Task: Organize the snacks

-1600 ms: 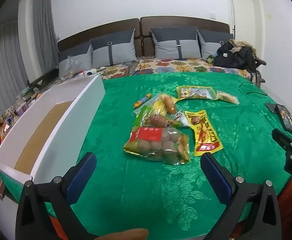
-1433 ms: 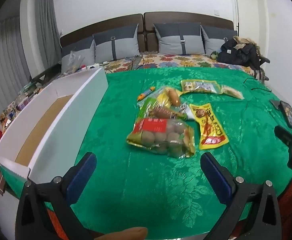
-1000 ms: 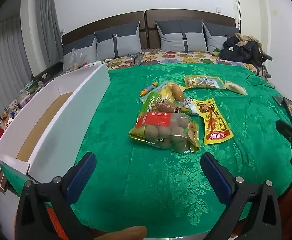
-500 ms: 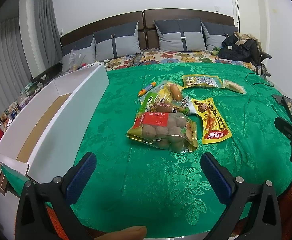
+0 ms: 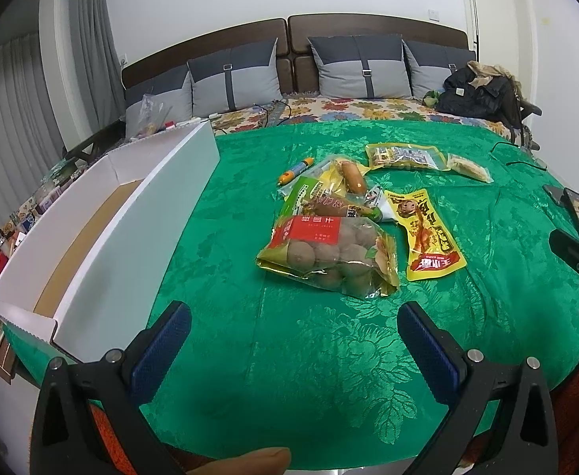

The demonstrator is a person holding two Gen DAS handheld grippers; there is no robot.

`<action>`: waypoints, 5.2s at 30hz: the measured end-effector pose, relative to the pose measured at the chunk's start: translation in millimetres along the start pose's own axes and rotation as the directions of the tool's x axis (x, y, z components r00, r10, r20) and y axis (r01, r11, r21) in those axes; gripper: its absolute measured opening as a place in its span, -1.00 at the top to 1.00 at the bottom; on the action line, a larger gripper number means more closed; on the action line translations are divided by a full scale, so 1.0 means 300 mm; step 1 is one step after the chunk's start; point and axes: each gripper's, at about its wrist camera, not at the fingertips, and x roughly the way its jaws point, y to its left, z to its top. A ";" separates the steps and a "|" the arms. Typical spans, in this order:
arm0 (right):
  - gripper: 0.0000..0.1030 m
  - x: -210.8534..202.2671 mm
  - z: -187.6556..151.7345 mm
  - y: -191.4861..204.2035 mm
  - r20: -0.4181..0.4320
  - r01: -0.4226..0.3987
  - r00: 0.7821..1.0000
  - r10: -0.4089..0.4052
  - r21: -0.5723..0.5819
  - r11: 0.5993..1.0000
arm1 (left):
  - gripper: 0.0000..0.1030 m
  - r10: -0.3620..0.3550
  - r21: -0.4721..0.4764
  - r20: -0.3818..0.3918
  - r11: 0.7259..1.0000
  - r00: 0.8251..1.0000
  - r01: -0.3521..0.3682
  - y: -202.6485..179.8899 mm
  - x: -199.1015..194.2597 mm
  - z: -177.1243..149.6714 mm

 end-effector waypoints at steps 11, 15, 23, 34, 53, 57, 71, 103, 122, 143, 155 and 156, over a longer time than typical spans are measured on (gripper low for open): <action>-0.82 0.009 -0.006 0.012 -0.005 -0.004 1.000 0.004 -0.001 1.000 | -1.00 0.002 0.001 -0.009 1.000 1.000 -0.002 0.000 0.010 -0.009; -0.82 0.019 -0.009 0.015 -0.012 -0.009 1.000 0.009 -0.003 1.000 | -0.99 0.003 0.000 -0.014 1.000 1.000 -0.003 0.003 0.018 -0.011; -0.82 0.026 -0.008 0.009 -0.022 -0.019 1.000 0.019 0.000 1.000 | -0.99 0.008 -0.002 -0.026 1.000 1.000 -0.008 0.006 0.033 -0.018; -0.82 0.033 -0.012 0.012 -0.033 -0.025 0.999 0.025 0.002 1.000 | -0.99 0.008 -0.005 -0.049 1.000 0.999 -0.008 0.006 0.056 -0.027; -0.82 0.172 -0.065 -0.011 -0.208 -0.039 0.977 0.050 0.058 0.998 | -0.99 -0.038 -0.104 -0.247 0.994 0.968 0.012 0.090 0.308 -0.068; -0.82 0.209 -0.085 -0.022 -0.261 -0.032 0.964 0.052 0.081 0.996 | -0.99 -0.044 -0.102 -0.279 0.995 0.959 0.016 0.089 0.340 -0.082; -0.82 0.298 -0.139 -0.044 -0.392 -0.008 0.918 0.057 0.127 0.992 | -1.00 -0.075 -0.126 -0.251 0.991 0.965 0.044 0.113 0.341 -0.112; -0.85 0.303 -0.153 -0.046 -0.377 -0.014 0.923 0.076 0.164 0.986 | -1.00 -0.080 -0.108 -0.266 0.993 0.961 0.053 0.127 0.333 -0.107; -0.85 0.302 -0.153 -0.046 -0.378 -0.015 0.923 0.077 0.164 0.986 | -1.00 -0.089 -0.099 -0.297 0.993 0.951 0.062 0.125 0.348 -0.094; -0.85 0.302 -0.153 -0.046 -0.377 -0.015 0.923 0.076 0.163 0.986 | -1.00 -0.183 -0.176 -0.292 0.975 0.939 0.136 0.176 0.335 -0.086; -0.85 0.301 -0.153 -0.046 -0.376 -0.014 0.924 0.075 0.163 0.986 | -0.99 -0.391 -0.322 -0.261 0.897 0.882 0.303 0.171 0.295 0.078; -0.85 0.301 -0.153 -0.045 -0.376 -0.014 0.924 0.075 0.163 0.987 | -0.99 -0.417 -0.320 -0.265 0.889 0.869 0.328 0.149 0.292 0.095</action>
